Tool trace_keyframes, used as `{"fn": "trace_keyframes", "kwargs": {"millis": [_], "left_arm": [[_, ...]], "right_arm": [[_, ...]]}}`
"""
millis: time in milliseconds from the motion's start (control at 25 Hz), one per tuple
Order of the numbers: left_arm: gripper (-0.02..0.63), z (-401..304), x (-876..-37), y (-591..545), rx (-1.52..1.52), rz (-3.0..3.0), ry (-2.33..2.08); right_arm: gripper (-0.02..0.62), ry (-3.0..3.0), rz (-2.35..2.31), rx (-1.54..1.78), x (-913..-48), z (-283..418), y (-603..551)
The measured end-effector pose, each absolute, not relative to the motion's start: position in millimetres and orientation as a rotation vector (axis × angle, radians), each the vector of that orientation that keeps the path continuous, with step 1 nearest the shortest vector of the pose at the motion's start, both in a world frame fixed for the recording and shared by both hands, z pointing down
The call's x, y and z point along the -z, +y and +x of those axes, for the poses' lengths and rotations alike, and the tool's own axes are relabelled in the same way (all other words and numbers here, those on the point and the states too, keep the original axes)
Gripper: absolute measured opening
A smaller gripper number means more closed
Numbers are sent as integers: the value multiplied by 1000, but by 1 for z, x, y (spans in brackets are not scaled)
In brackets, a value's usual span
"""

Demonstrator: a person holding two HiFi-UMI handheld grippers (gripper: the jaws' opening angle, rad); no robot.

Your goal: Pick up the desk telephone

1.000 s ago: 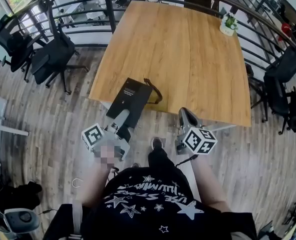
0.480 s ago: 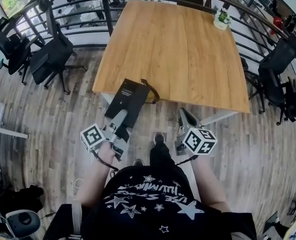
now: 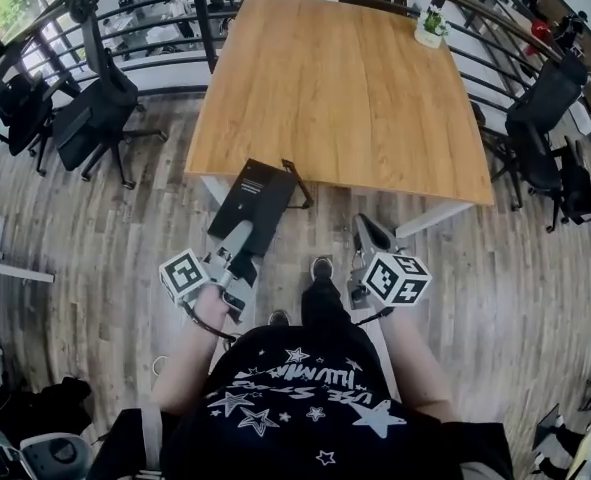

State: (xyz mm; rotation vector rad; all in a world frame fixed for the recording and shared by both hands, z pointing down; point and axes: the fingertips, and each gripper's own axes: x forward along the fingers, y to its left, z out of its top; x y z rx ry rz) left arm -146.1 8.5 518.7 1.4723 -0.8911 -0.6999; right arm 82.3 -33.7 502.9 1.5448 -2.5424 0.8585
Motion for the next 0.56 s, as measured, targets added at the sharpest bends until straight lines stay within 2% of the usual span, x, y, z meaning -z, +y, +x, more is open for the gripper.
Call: {"fn": "trace_keyframes", "kwargs": {"millis": [560], "left_arm": [[196, -158, -525, 27, 680, 1485, -890]], "right_arm": [[0, -2533, 1555, -861, -511, 74, -9]]}}
